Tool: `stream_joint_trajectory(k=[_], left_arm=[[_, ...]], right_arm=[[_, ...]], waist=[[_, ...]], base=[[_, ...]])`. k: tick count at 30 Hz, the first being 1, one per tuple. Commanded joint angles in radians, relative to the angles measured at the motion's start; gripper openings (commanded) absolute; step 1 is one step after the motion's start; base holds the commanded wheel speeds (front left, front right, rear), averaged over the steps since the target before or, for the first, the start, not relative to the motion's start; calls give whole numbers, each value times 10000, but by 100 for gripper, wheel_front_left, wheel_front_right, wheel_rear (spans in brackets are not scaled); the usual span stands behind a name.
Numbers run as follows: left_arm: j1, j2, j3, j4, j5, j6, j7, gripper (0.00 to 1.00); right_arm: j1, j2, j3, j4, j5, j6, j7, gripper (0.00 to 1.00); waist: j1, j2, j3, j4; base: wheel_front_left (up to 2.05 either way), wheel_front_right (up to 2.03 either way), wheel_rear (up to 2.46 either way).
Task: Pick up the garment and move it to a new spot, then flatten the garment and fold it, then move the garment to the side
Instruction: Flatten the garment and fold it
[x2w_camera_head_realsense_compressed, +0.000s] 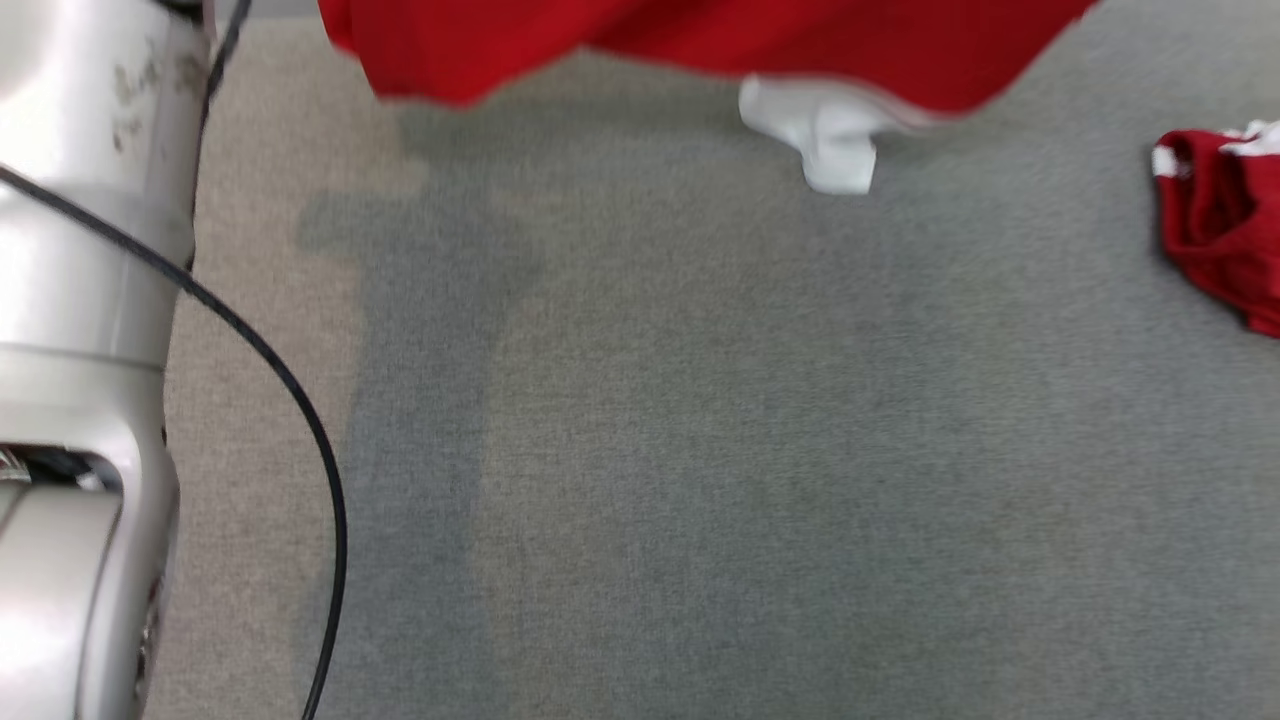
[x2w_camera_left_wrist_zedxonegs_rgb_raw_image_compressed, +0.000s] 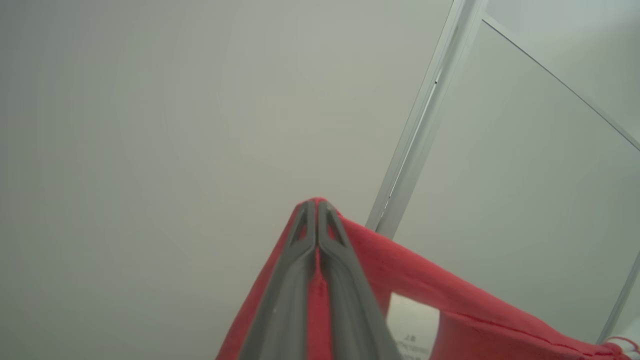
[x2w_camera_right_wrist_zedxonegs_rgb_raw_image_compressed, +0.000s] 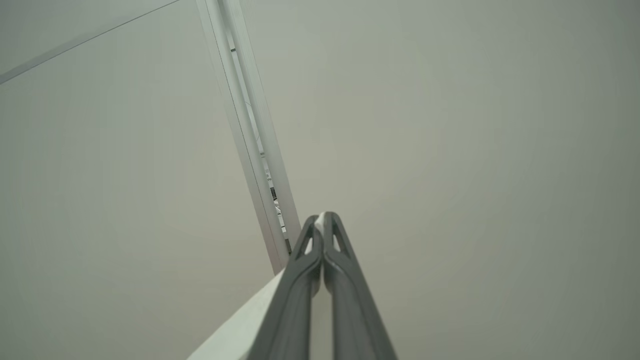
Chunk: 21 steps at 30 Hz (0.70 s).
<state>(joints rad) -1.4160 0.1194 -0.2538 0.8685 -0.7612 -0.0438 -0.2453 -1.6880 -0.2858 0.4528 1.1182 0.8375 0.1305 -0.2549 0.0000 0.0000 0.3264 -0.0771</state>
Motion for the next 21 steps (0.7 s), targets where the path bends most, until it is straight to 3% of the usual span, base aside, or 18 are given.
stream_joint_trajectory(k=[1, 3, 10, 13, 21], left_arm=[[-455, -35, 92, 21, 113, -82, -108, 0], [-861, -176, 233, 53, 267, -176, -183, 0], [-599, -498, 1405, -1147, 1469, -550, -201, 0], [-105, -598, 1875, -1413, 1891, -692, -204, 0], [1100, -671, 2348, -1193, 2283, -848, -206, 0]], right_arm=[[-429, -176, -230, -267, -294, 6, -107, 0], [-683, -429, -1096, -1175, -1045, 5, -126, 0], [1221, 454, -3591, -4160, -3803, 5, -82, 0], [2122, 730, -3674, -4444, -4127, 5, -85, 0], [3480, 919, -3459, -4057, -3509, 5, -86, 0]], waist=[[0, 0, 655, 268], [0, 0, 1037, 348], [0, 0, 1941, 484], [0, 0, 2140, 511], [0, 0, 2357, 495]], base=[[0, 0, 0], [0, 0, 0], [0, 0, 0], [0, 0, 0], [0, 0, 0]])
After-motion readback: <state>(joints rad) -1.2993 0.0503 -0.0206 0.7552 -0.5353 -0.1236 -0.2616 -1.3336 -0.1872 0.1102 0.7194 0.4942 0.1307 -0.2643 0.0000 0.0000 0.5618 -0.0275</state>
